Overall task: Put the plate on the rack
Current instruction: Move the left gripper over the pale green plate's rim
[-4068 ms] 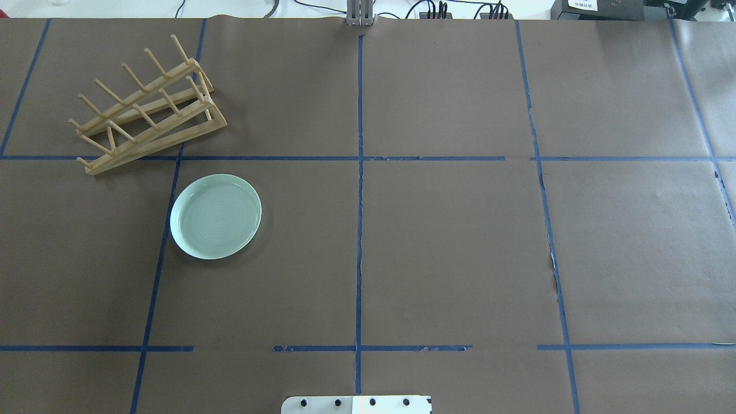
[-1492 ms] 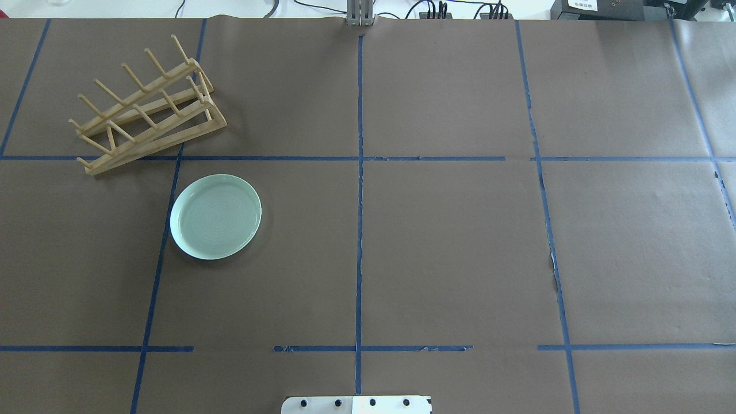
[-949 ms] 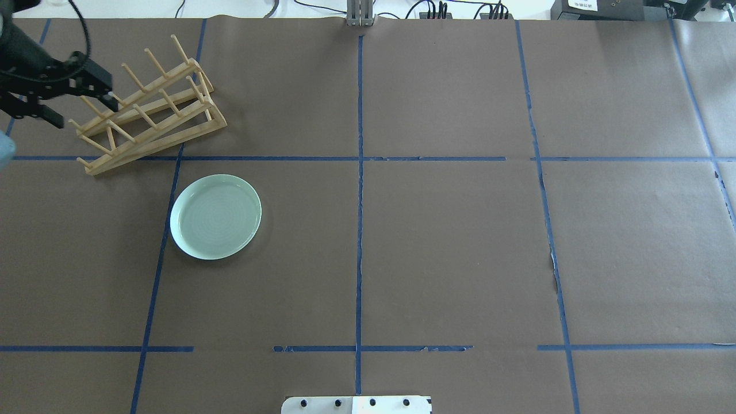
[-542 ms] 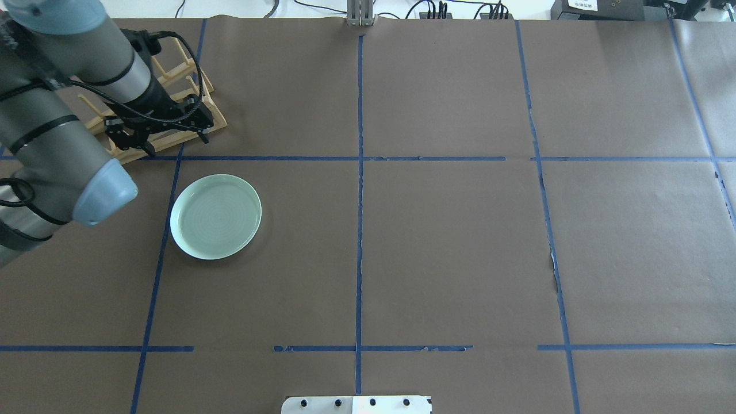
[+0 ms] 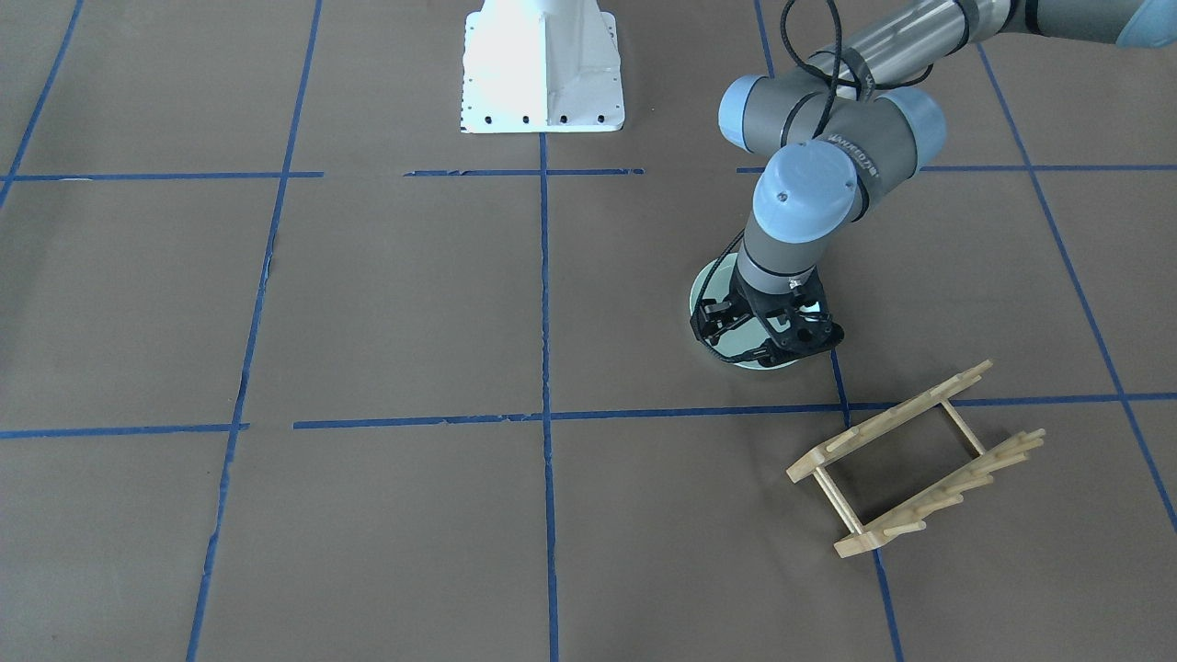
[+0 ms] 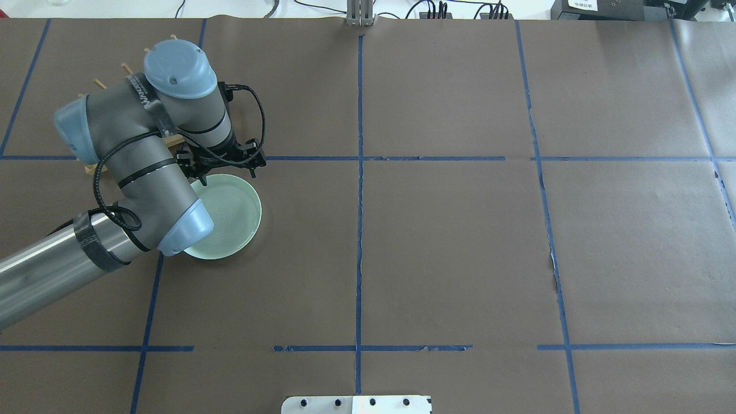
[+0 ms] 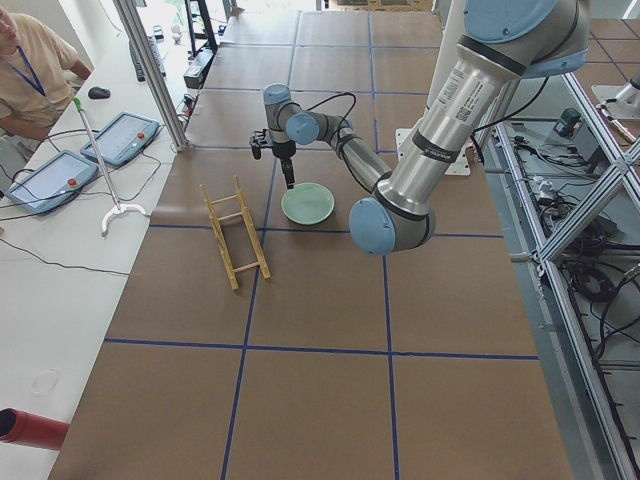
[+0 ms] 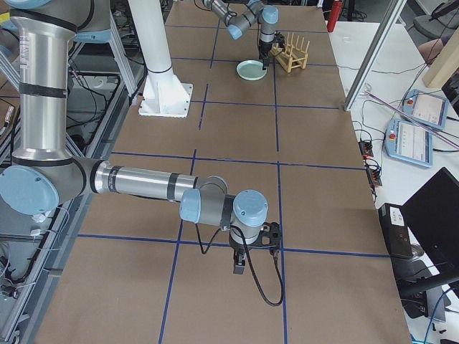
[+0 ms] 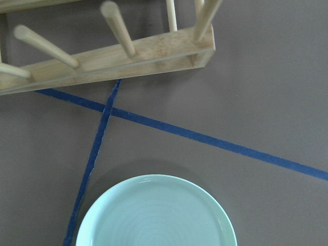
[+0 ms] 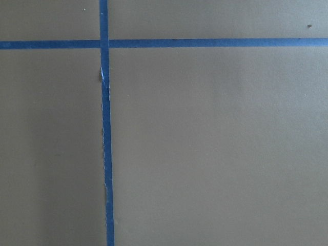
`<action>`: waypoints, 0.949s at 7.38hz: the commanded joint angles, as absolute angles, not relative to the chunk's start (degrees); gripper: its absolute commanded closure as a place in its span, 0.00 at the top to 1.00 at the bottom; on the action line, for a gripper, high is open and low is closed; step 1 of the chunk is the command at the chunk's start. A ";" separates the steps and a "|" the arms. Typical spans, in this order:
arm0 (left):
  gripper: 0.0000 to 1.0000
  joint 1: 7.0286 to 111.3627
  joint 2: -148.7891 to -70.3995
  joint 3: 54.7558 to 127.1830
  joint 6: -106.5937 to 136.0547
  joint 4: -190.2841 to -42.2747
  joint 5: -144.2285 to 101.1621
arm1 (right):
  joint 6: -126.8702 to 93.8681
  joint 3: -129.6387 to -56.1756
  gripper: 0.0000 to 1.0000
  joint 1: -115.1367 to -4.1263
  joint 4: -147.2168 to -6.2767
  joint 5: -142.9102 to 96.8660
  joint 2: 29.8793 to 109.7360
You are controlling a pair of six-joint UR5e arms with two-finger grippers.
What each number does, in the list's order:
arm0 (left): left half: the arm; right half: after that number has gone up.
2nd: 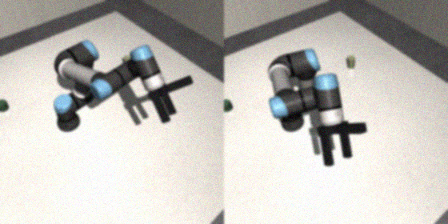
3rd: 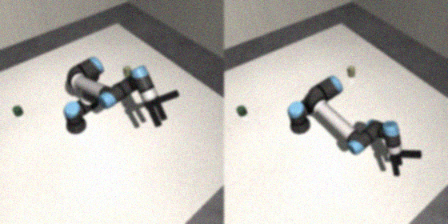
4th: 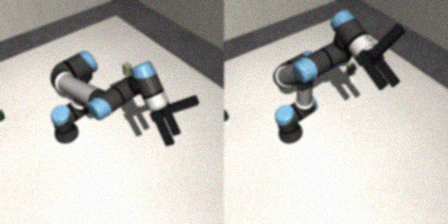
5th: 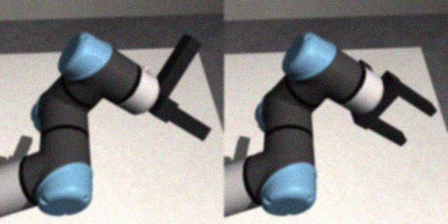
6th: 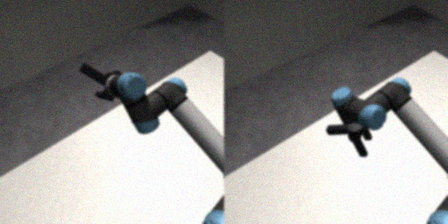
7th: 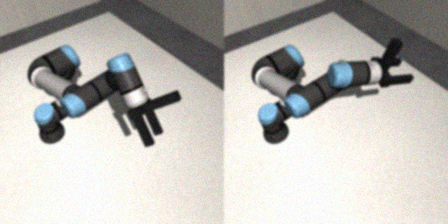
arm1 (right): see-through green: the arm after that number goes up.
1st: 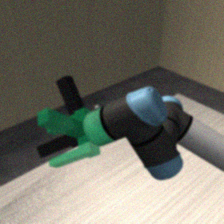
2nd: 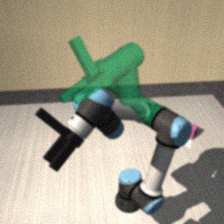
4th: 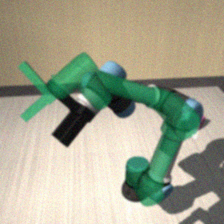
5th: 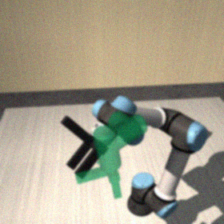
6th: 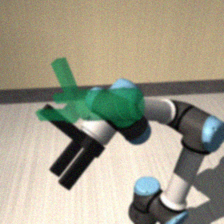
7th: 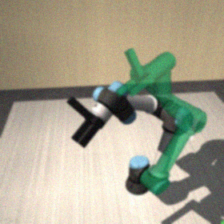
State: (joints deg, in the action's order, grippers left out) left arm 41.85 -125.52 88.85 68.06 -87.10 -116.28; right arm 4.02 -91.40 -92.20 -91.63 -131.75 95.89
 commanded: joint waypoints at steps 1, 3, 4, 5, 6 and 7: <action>0.99 40.52 -126.21 84.82 68.38 -92.36 -115.93 | 4.04 -91.41 1.00 -92.20 -91.58 -131.75 95.89; 0.95 39.38 -125.86 84.29 68.03 -92.46 -116.02 | 4.04 -91.41 1.00 -92.20 -91.58 -131.75 95.89; 0.94 39.11 -126.12 83.16 68.11 -92.37 -116.10 | 3.96 -91.41 1.00 -92.20 -91.58 -131.75 95.89; 0.93 39.11 -126.21 83.06 68.20 -92.37 -116.19 | 4.04 -91.41 1.00 -92.20 -91.67 -131.75 95.89; 0.86 39.11 -126.30 83.14 68.38 -92.37 -116.28 | 4.04 -91.41 1.00 -92.20 -91.67 -131.75 95.89; 0.74 39.11 -126.65 83.14 68.38 -92.37 -116.28 | 4.04 -91.41 1.00 -92.20 -91.67 -131.75 95.89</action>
